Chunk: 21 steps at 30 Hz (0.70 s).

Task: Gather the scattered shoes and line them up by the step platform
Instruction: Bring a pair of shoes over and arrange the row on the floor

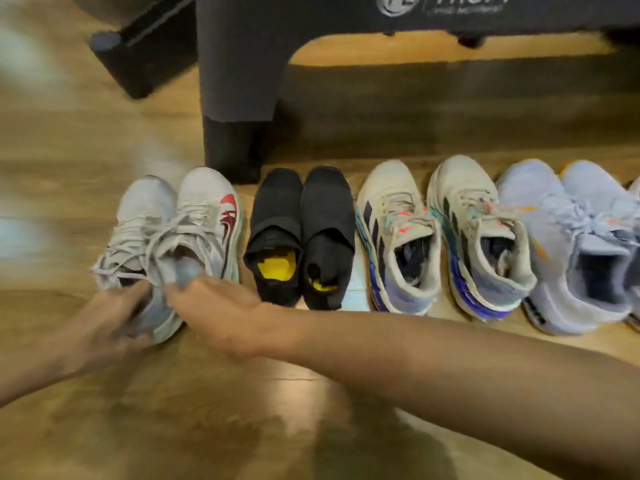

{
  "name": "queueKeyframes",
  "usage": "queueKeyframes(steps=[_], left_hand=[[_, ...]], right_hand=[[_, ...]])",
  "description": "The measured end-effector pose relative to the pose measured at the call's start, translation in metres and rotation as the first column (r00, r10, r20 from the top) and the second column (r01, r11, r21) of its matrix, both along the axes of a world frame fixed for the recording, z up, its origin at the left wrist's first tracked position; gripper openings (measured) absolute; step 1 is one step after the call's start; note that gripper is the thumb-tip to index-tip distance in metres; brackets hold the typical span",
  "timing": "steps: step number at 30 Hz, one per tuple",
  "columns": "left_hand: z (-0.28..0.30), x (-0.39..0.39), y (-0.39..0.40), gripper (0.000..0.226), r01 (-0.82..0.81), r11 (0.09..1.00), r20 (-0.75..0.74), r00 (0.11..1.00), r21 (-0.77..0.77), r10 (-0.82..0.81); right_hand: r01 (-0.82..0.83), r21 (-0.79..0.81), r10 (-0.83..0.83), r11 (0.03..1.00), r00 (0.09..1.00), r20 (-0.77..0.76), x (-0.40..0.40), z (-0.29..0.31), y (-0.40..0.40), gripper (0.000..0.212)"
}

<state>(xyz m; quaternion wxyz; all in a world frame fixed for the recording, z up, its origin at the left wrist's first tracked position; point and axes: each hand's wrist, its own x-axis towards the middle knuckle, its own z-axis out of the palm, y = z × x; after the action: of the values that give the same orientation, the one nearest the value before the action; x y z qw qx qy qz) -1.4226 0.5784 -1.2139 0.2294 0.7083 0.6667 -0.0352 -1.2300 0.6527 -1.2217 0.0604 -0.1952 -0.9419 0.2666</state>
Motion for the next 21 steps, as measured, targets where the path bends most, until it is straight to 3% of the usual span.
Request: queueKeyframes(steps=[2,5,8,11,15,21], left_hand=[[-0.003,-0.007,-0.002,0.031,-0.023,1.000,-0.010,1.000,-0.010,0.023],[-0.012,-0.009,-0.006,0.043,0.073,0.997,-0.027,0.997,0.007,-0.073],[-0.014,-0.004,-0.013,0.041,0.108,0.993,-0.033,0.994,0.051,-0.106],[-0.011,0.013,-0.012,0.034,0.096,0.994,0.066,0.993,0.059,-0.100],[-0.009,0.040,0.000,0.037,0.156,0.988,0.150,0.977,0.007,-0.155],[0.004,0.029,0.012,0.031,0.059,0.986,0.064,0.997,-0.153,-0.050]], right_hand=[[0.039,-0.015,-0.039,0.999,0.999,-0.016,0.002,0.011,0.001,0.032],[0.071,0.041,-0.073,0.997,0.996,0.055,0.008,0.014,-0.009,0.029],[0.093,0.076,-0.100,0.993,0.990,0.101,0.022,0.018,-0.006,0.030],[0.089,0.108,-0.104,0.990,0.984,0.143,0.040,0.018,0.000,0.031],[0.081,0.132,-0.107,0.988,0.973,0.205,0.057,0.018,0.000,0.027],[-0.003,0.263,-0.065,0.965,0.966,0.250,0.065,0.031,-0.005,0.034]])
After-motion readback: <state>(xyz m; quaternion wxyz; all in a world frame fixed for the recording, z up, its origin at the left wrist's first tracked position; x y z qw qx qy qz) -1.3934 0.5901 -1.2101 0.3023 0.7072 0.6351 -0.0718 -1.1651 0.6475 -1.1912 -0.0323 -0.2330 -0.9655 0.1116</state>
